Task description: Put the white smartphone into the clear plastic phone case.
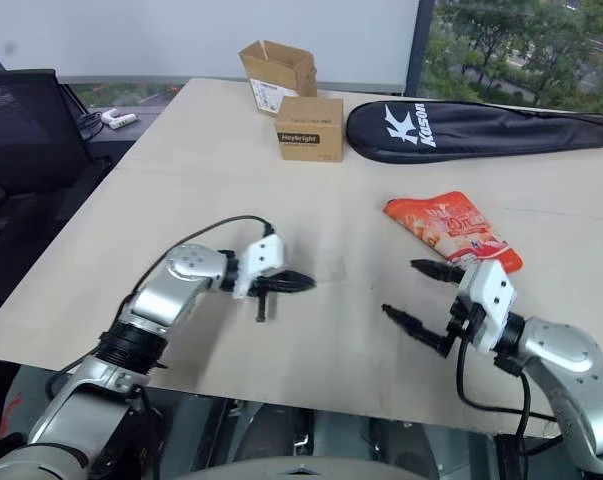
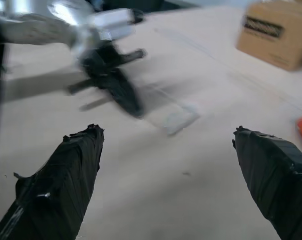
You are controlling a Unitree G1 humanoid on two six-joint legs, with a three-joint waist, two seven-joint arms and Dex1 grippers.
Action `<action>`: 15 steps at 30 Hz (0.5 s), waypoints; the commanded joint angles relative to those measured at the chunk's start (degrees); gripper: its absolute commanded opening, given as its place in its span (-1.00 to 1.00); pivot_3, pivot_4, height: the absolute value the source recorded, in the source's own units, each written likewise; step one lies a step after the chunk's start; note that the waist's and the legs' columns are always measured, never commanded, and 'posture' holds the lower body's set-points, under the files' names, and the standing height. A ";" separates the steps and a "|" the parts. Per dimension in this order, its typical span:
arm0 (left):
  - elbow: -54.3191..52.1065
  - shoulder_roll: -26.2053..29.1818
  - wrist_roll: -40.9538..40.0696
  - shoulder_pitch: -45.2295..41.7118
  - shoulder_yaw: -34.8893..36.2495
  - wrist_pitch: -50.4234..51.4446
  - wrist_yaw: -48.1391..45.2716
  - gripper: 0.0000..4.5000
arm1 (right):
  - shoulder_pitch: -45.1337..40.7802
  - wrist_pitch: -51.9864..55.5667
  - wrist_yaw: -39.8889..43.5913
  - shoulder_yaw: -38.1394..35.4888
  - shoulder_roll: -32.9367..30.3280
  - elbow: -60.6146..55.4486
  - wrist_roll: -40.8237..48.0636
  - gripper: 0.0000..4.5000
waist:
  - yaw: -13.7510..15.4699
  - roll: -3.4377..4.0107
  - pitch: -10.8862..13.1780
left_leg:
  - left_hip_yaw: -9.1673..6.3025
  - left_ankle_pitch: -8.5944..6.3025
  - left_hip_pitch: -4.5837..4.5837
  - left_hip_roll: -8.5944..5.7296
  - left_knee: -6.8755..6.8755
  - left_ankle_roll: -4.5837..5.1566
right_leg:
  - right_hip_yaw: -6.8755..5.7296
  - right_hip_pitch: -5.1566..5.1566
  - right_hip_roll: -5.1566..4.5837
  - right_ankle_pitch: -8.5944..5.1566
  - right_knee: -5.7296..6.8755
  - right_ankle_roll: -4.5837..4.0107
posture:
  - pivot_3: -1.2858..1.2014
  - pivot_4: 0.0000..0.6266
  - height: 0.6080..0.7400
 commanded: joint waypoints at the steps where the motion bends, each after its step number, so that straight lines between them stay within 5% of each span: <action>1: -3.08 -1.61 -0.32 -0.52 -4.26 2.38 -2.89 -0.98 | -2.03 1.54 -2.66 -2.83 -0.88 0.54 -0.88 1.00 | -0.15 -0.01 0.00 | -0.01 -0.06 -0.04 0.00 0.12 0.09 | 0.00 0.01 0.00 -0.01 0.00 0.02 | 0.03 -0.52 0.87; 7: -1.25 -5.85 0.02 -2.14 -5.30 3.81 -0.97 -0.98 | -7.37 4.71 -11.13 -0.33 -0.10 5.46 -9.02 1.00 | -0.28 0.00 0.01 | -0.14 -0.07 0.01 -0.02 0.30 0.11 | -0.01 0.04 0.01 -0.01 0.11 0.03 | 0.03 -0.52 0.87; 11: -2.87 -5.68 -0.81 -1.40 -4.44 2.05 -1.74 -0.39 | -12.78 3.89 -14.19 2.99 2.07 12.63 -14.51 1.00 | -0.64 -0.01 0.02 | -0.21 -0.07 0.04 -0.03 0.35 0.11 | 0.01 0.06 0.04 0.00 0.13 0.02 | 0.03 -0.52 0.87; 15: -6.53 -3.93 -3.03 -1.87 0.85 2.47 0.60 0.42 | -16.39 6.33 -14.89 6.31 1.90 18.96 -18.68 1.00 | -0.62 0.03 0.09 | -0.27 -0.07 -0.03 -0.04 0.30 0.11 | 0.00 0.02 0.07 0.00 0.13 0.01 | 0.03 -0.52 0.87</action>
